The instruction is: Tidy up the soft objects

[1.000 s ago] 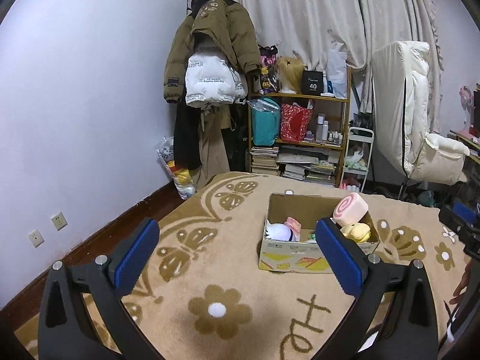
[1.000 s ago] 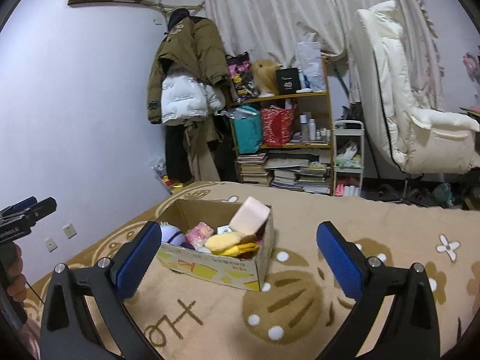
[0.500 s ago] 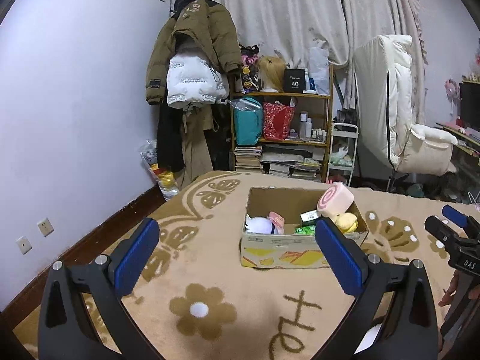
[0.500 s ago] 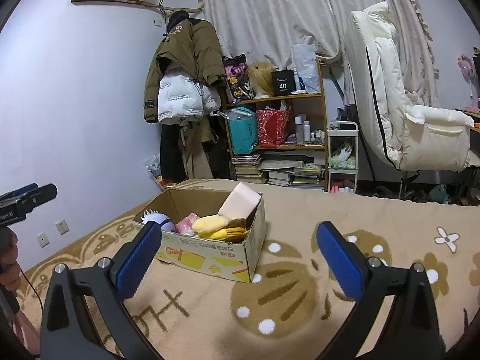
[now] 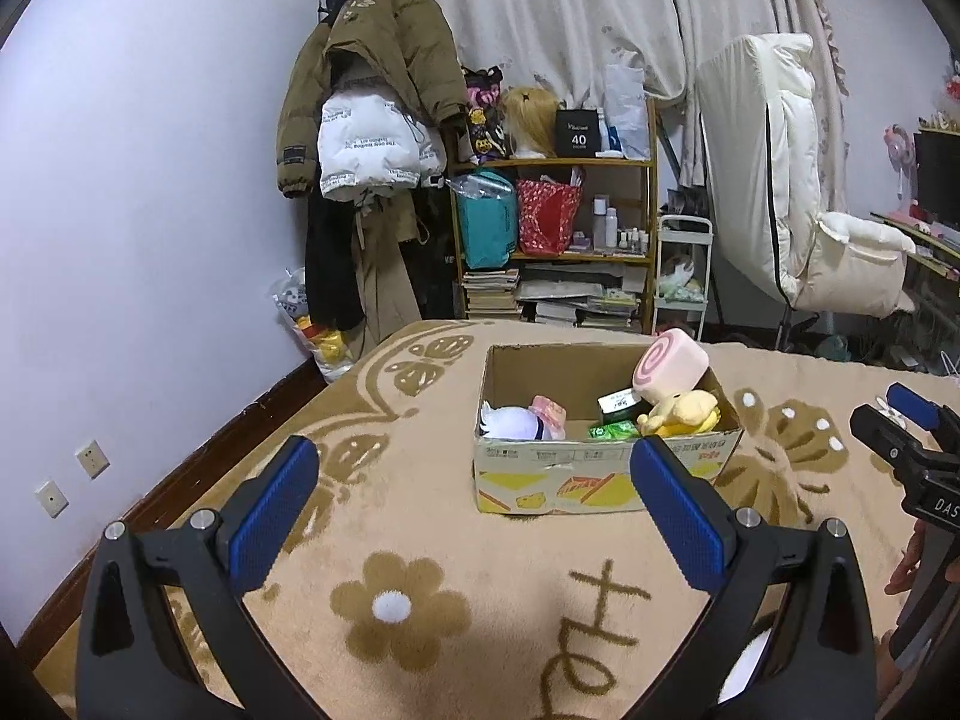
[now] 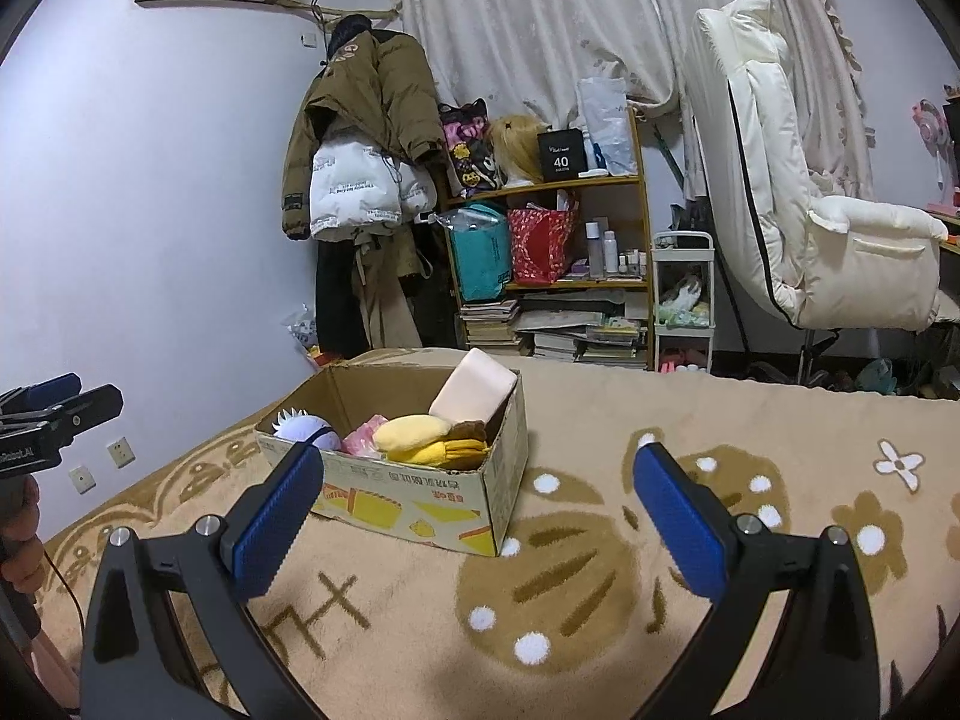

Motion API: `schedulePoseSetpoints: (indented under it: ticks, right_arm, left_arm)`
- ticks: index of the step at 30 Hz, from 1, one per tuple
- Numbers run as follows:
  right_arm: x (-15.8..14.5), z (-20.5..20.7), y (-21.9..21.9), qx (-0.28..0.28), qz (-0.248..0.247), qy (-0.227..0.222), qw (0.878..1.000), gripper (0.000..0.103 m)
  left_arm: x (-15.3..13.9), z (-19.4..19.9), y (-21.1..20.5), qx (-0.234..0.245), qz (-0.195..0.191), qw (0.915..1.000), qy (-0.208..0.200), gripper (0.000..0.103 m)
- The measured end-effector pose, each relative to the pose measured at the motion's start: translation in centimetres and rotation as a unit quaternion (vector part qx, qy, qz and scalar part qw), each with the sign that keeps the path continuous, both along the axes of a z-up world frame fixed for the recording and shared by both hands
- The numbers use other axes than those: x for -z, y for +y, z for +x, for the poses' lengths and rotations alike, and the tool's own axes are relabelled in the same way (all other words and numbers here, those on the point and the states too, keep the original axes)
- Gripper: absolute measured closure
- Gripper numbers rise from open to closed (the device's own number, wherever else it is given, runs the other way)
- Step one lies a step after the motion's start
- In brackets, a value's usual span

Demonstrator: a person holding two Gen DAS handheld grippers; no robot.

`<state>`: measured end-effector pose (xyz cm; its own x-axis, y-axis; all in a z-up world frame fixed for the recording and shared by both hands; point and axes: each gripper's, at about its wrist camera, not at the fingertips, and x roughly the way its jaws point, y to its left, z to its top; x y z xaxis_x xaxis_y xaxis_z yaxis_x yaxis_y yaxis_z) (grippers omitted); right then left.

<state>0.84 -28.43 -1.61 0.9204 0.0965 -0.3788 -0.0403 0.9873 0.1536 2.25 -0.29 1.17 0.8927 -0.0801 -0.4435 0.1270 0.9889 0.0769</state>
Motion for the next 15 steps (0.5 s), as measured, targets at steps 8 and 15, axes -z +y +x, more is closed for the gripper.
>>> schedulePoseSetpoints:
  ticks: [8,15]
  right_arm:
    - [0.19,-0.02,0.10,0.000,-0.001,0.002,1.000,0.000]
    - [0.64,0.19,0.25,-0.009,0.000,0.009,1.000,0.000]
  left_arm:
    - [0.18,0.14,0.05,-0.005,0.000,1.0000,-0.001,0.000]
    - [0.19,-0.01,0.13,0.000,-0.003,1.0000,0.001,0.000]
